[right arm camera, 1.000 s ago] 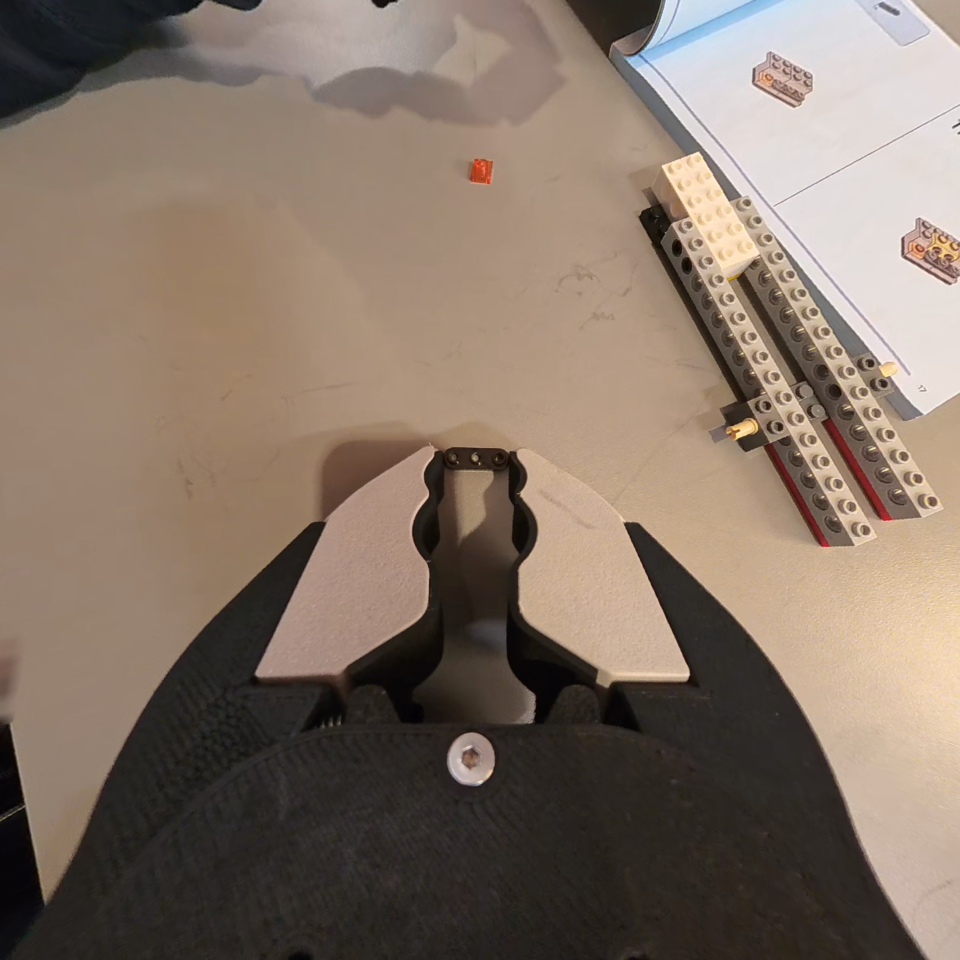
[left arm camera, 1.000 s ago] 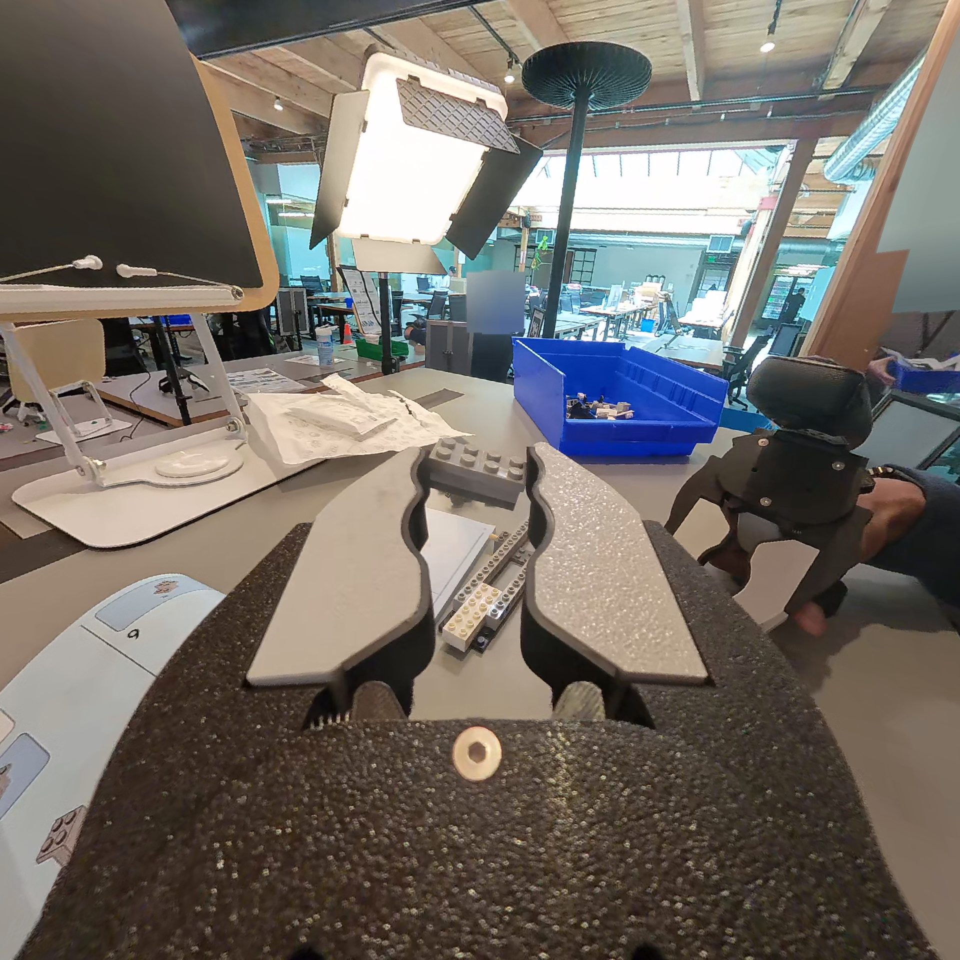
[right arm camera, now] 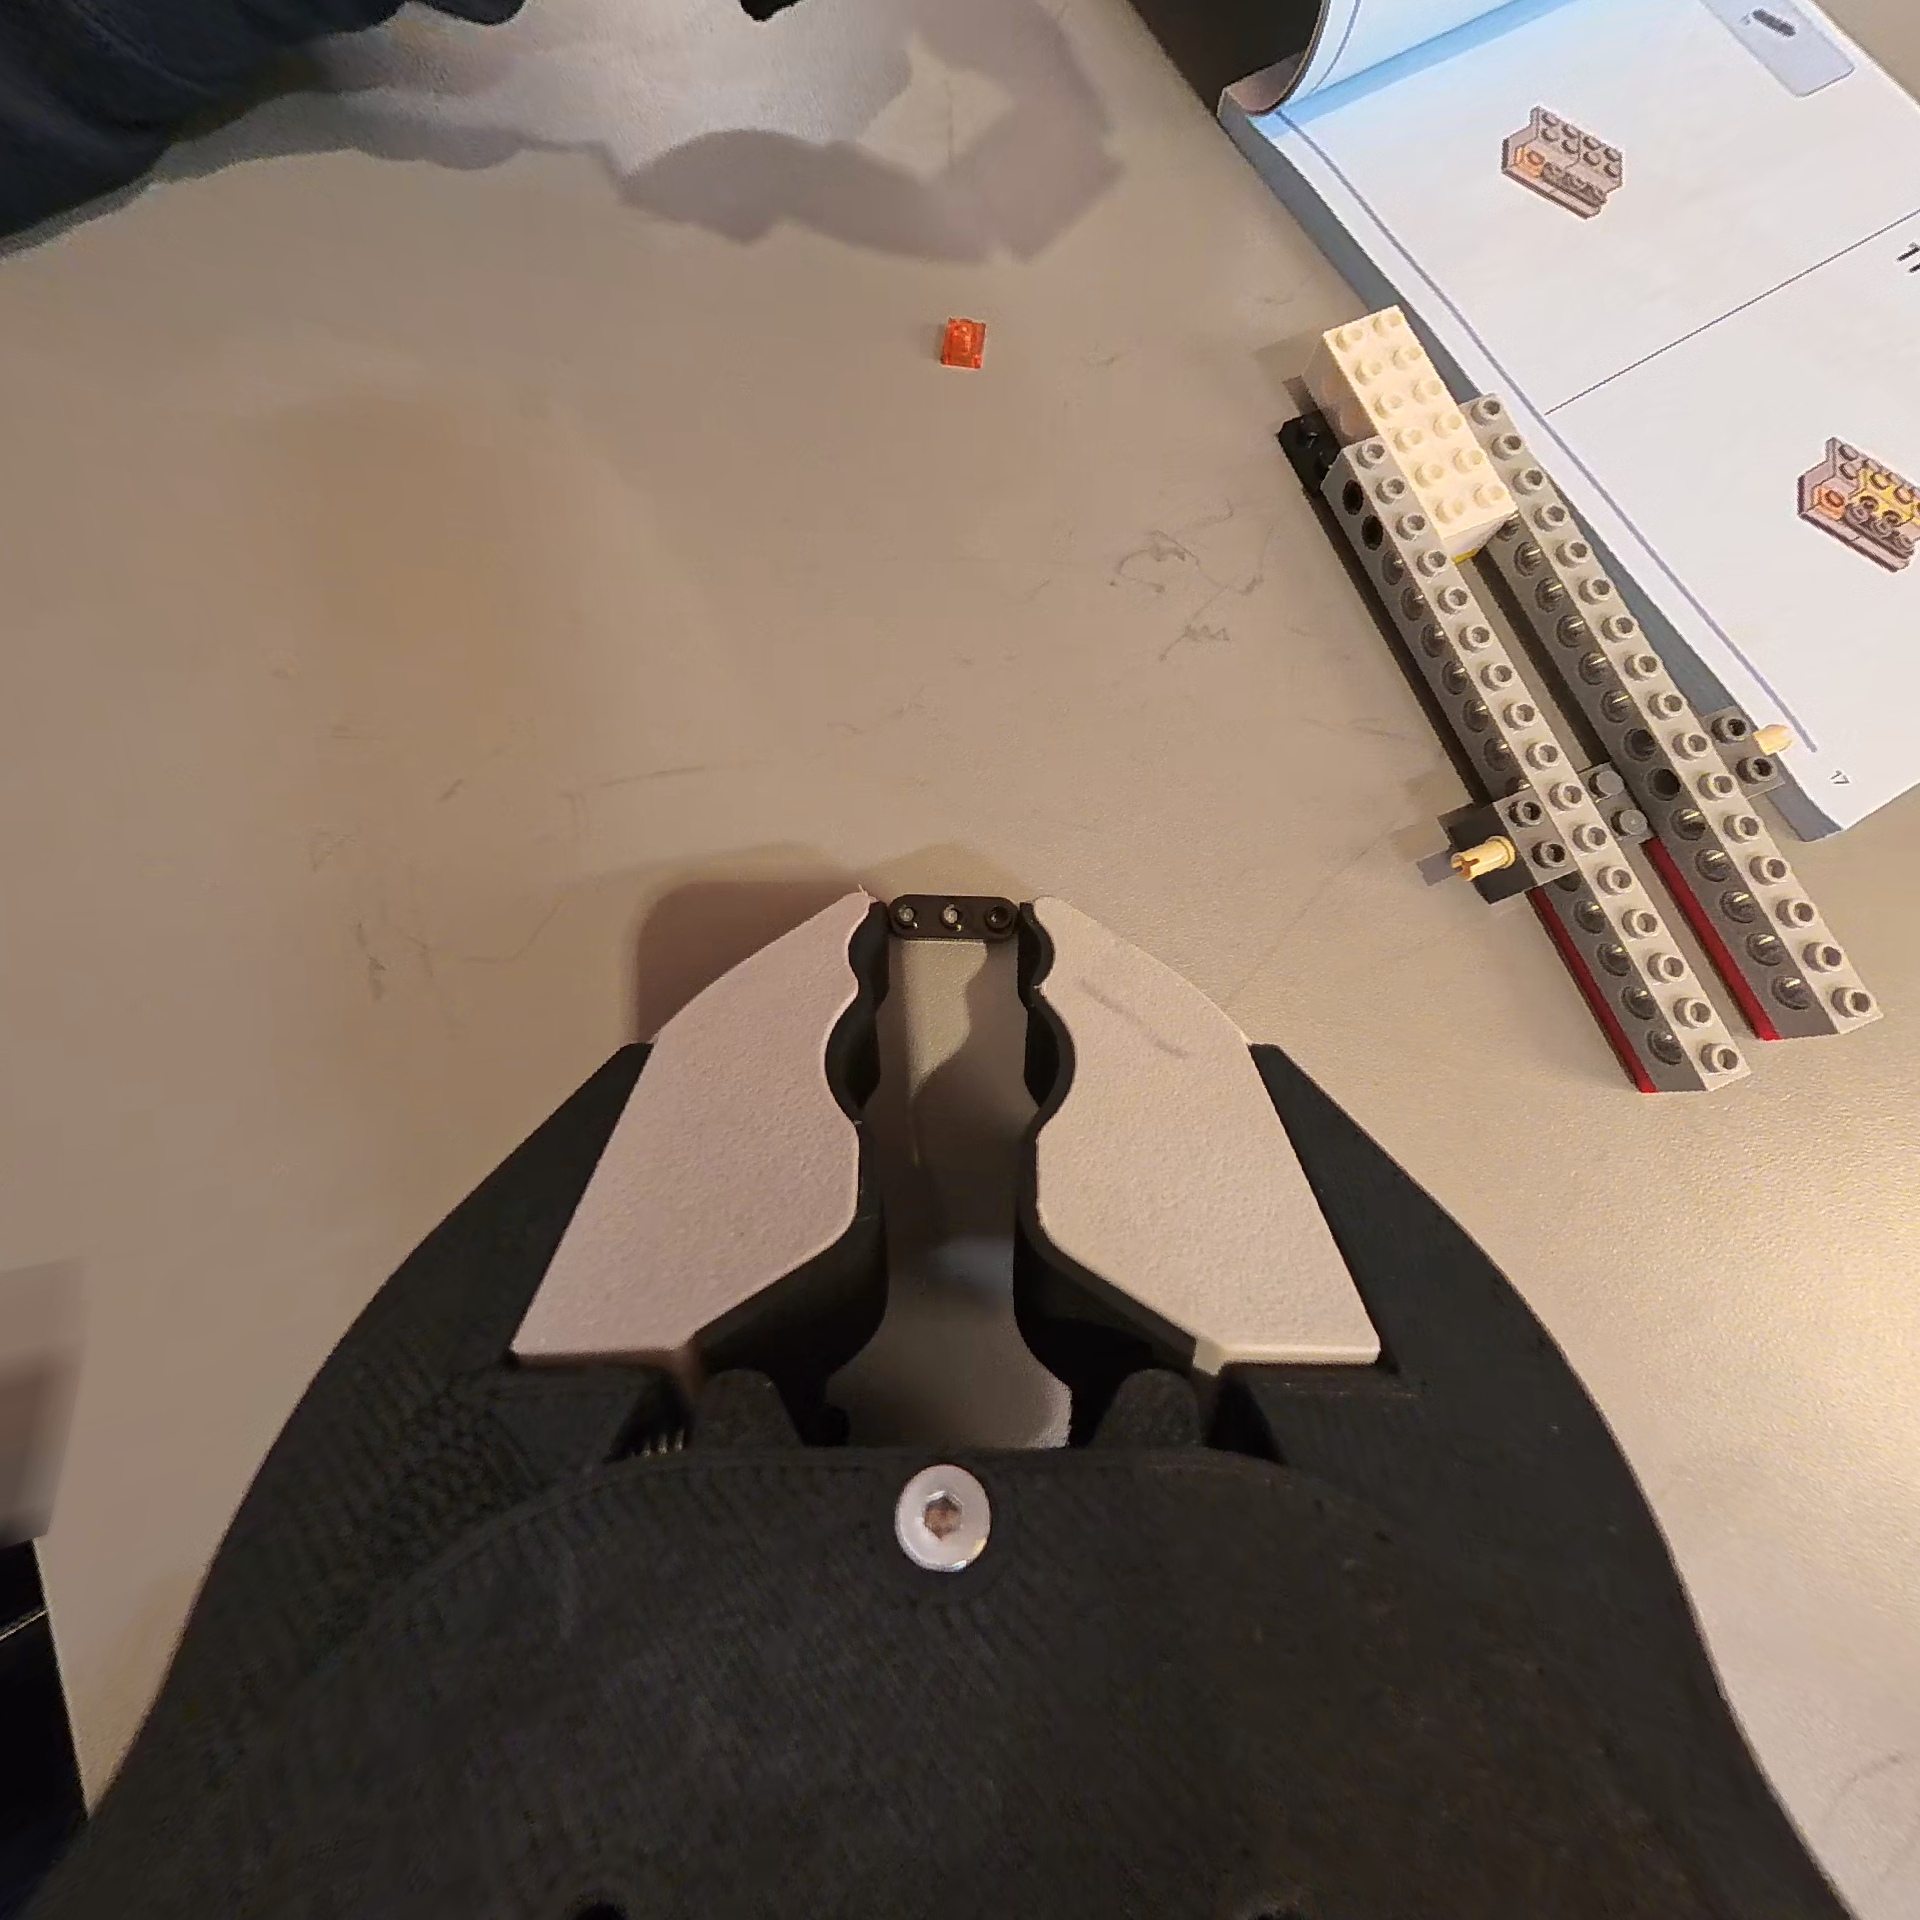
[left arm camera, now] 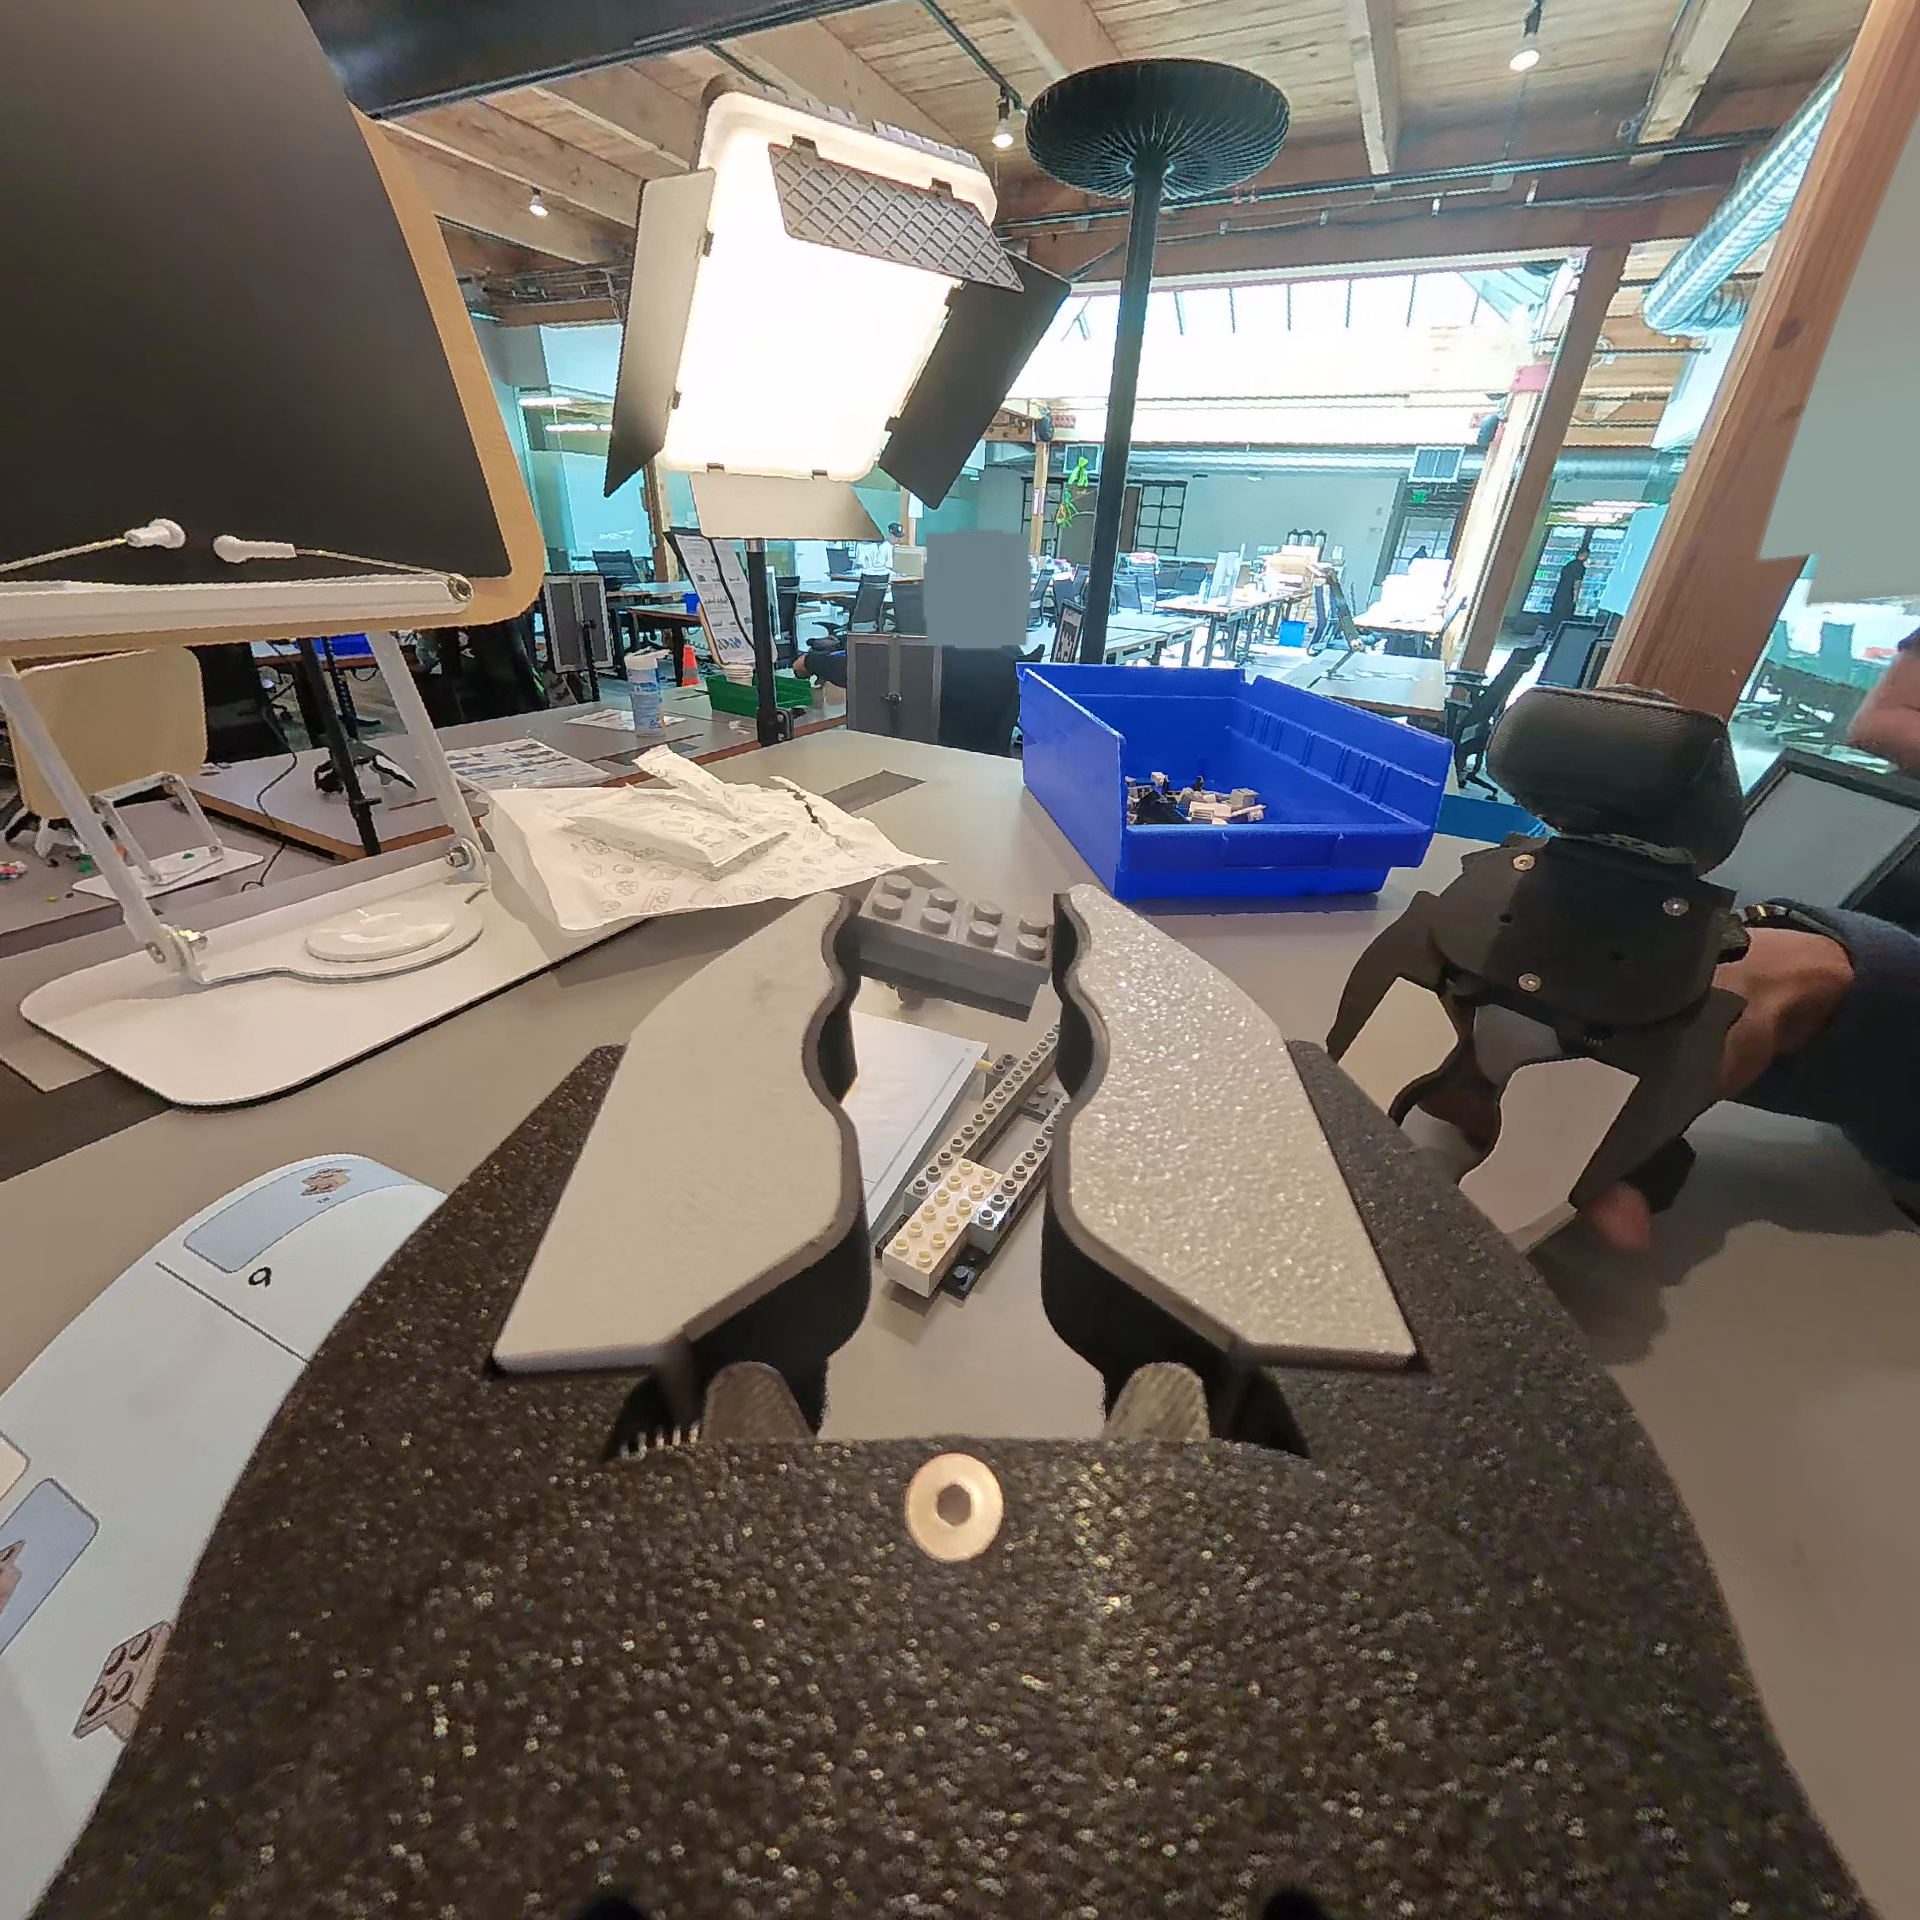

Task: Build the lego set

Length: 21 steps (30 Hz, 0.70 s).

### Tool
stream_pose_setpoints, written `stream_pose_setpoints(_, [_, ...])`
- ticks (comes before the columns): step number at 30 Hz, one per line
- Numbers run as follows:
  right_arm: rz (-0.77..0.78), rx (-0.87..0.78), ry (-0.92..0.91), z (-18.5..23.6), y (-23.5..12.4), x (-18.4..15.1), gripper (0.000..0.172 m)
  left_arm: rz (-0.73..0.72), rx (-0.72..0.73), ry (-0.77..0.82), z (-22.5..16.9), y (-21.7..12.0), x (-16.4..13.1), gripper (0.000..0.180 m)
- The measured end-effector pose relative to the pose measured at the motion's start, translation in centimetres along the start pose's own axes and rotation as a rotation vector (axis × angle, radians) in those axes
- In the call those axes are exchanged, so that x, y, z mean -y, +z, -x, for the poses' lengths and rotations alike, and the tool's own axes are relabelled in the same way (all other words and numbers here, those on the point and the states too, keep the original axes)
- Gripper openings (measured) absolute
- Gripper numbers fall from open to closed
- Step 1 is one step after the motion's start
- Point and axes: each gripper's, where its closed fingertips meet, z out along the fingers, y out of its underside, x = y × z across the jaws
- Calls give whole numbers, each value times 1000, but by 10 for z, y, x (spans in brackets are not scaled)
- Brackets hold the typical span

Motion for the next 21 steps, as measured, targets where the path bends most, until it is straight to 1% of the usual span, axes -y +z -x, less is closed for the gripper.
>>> stream_pose_setpoints(11, [1,7,5,0,0,0,24,21,-39,-9,-5,3,-6,35])
stream_pose_setpoints(16, [4,5,1,0,0,0,24,62,-128,-20,-17,6,-13,35])
stream_pose_setpoints(21, [8,5,-7,0,0,0,24,112,-191,4,-29,9,-22,35])
